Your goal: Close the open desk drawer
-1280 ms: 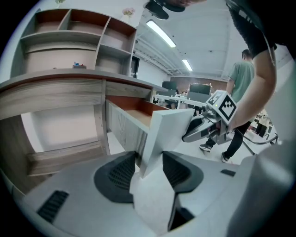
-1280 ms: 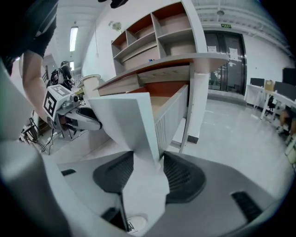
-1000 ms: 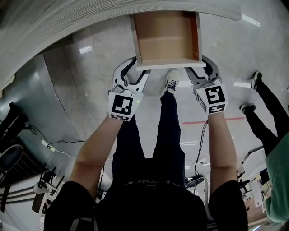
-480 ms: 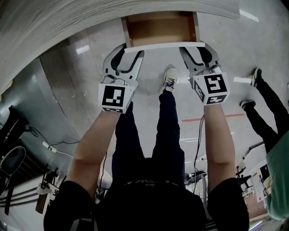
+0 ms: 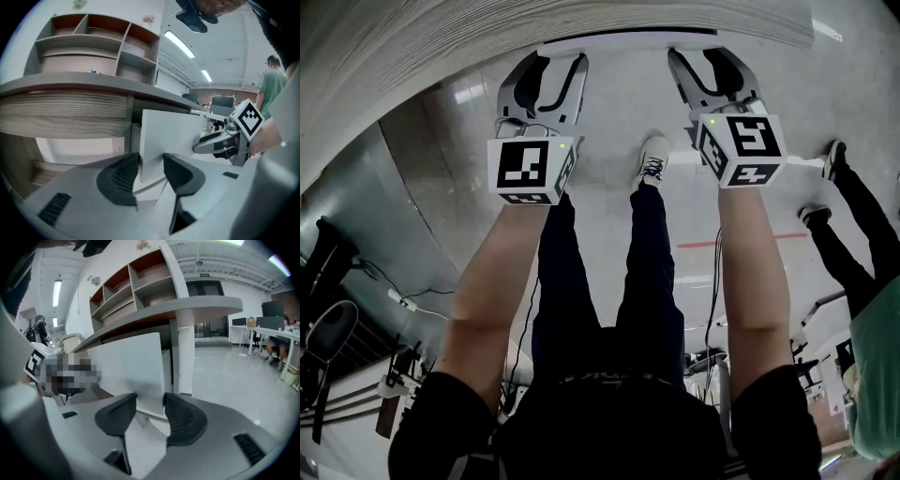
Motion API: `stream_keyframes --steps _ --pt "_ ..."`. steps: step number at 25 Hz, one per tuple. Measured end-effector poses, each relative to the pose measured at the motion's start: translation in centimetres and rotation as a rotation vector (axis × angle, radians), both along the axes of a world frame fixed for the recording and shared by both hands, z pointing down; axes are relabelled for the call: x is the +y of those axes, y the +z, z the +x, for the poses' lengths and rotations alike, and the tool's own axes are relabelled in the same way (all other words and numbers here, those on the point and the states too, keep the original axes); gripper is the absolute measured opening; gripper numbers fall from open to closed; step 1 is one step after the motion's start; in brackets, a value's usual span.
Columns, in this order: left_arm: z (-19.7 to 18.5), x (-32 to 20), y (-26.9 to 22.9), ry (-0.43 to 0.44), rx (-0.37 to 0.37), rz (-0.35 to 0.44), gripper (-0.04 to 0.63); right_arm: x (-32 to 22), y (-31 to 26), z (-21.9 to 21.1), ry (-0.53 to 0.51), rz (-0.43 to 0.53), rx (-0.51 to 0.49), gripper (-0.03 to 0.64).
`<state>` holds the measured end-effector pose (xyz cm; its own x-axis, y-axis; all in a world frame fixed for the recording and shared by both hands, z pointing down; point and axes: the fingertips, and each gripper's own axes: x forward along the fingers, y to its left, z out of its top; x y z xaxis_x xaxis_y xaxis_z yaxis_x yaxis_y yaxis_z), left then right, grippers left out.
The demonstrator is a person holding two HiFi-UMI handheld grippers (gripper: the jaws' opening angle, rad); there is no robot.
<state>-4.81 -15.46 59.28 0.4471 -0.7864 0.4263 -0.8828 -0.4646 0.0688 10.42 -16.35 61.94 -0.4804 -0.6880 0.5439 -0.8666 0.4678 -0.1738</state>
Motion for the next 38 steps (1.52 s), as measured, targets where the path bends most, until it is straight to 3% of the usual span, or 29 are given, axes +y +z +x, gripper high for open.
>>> stream_keyframes --steps 15,27,31,34,38 --pt "-1.1 -4.0 -0.3 -0.141 0.029 -0.011 0.167 -4.4 -0.1 -0.8 0.12 -0.018 -0.026 0.206" --pt "-1.5 -4.8 -0.4 -0.263 0.079 -0.049 0.143 -5.9 0.9 -0.5 0.384 -0.147 -0.148 0.202" --pt "-1.5 -5.0 -0.3 -0.287 0.1 -0.061 0.135 -5.8 0.8 -1.2 0.461 -0.175 -0.219 0.106" --pt "-1.5 -4.7 -0.4 -0.259 0.077 -0.052 0.128 -5.9 0.5 -1.3 0.456 -0.164 -0.226 0.104" --pt "-1.5 -2.5 -0.4 -0.213 0.068 -0.077 0.012 -4.2 -0.4 -1.7 0.364 -0.147 -0.264 0.018"
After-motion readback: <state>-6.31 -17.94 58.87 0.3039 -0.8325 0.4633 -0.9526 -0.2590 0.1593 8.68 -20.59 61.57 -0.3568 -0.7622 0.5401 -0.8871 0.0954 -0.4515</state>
